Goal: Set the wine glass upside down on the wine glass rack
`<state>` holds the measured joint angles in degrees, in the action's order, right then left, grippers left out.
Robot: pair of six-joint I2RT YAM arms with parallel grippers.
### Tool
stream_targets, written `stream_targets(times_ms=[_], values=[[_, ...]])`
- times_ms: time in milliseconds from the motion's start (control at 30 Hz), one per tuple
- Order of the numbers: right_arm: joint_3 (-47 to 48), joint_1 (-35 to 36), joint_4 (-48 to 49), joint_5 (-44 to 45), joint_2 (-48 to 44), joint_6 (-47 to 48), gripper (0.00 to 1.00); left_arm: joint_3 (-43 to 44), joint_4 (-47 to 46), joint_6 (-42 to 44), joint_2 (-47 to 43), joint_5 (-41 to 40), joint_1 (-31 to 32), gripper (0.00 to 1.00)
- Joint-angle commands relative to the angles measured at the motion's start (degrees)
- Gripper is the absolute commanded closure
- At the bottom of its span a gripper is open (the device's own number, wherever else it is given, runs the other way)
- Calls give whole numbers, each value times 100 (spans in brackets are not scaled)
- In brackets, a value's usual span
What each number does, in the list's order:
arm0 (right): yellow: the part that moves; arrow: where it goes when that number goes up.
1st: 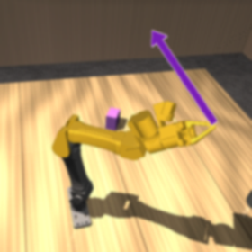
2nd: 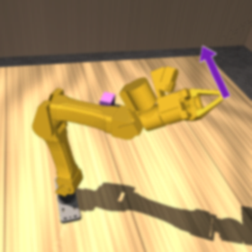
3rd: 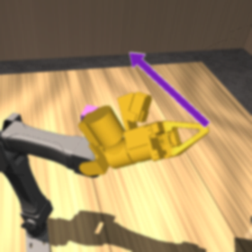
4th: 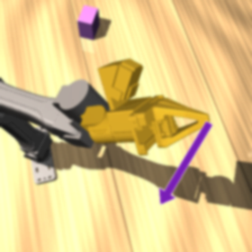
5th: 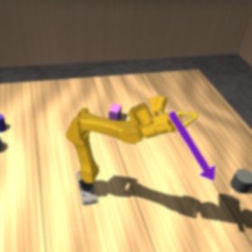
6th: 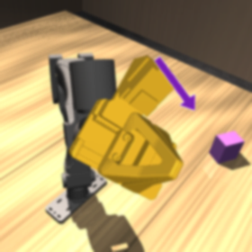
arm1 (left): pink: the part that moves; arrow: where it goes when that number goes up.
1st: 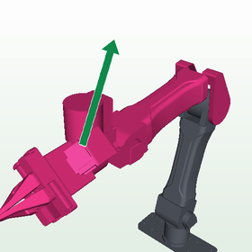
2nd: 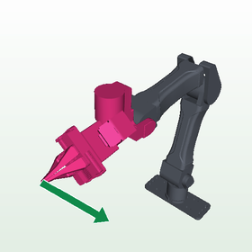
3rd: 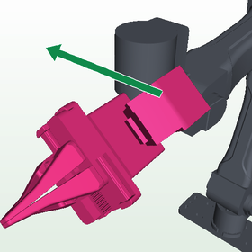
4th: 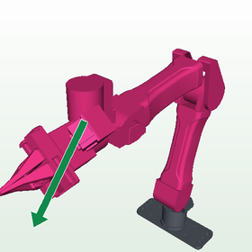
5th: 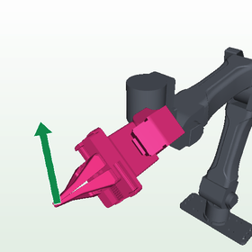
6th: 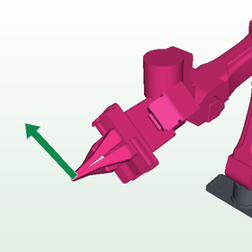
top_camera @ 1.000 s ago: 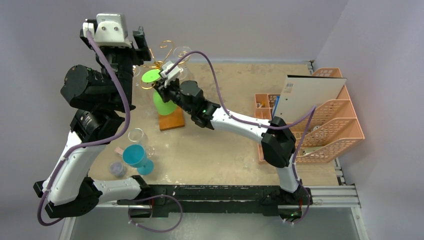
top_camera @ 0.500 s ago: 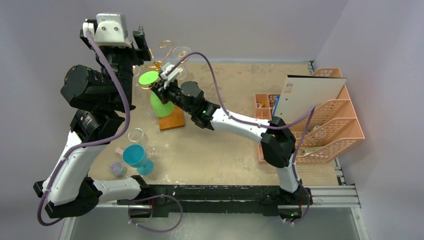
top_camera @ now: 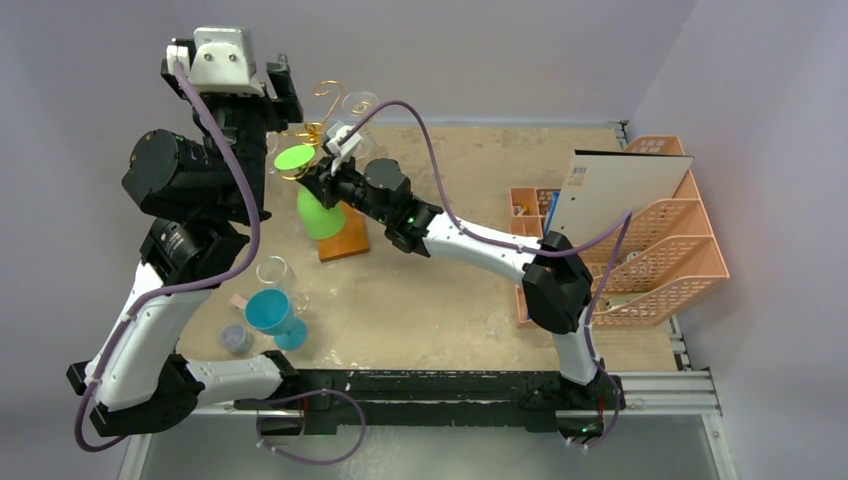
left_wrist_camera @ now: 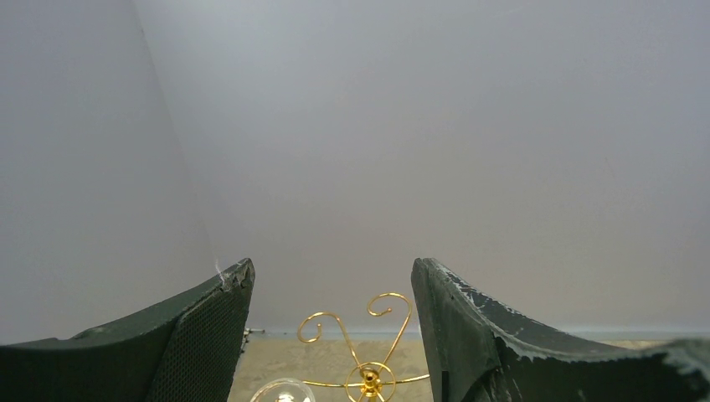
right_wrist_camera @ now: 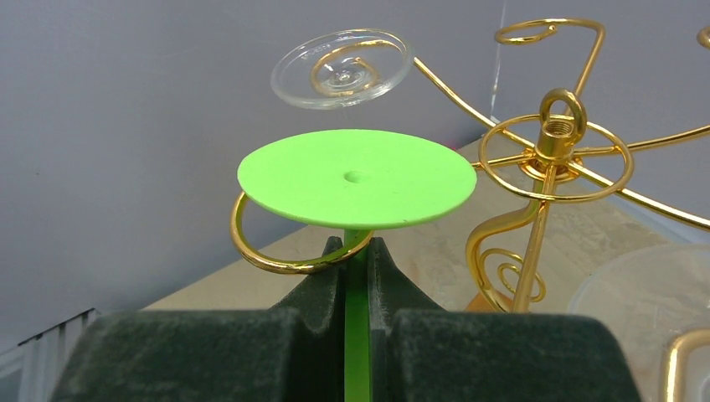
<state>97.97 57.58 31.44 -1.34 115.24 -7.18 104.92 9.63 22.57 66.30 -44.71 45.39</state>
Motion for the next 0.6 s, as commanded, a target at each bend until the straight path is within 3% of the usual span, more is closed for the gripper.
stream_targets(times_ms=[0, 200, 567], values=[[89, 104, 458, -645, -47, -505, 100, 136, -5, -121, -89, 40, -21, 32], [108, 64, 584, -852, 10, -606, 100, 120, -5, -134, -107, 40, -16, 32], [-67, 69, 1382, -749, 207, 283, 100, 132, 11, -136, -78, 38, -17, 32]])
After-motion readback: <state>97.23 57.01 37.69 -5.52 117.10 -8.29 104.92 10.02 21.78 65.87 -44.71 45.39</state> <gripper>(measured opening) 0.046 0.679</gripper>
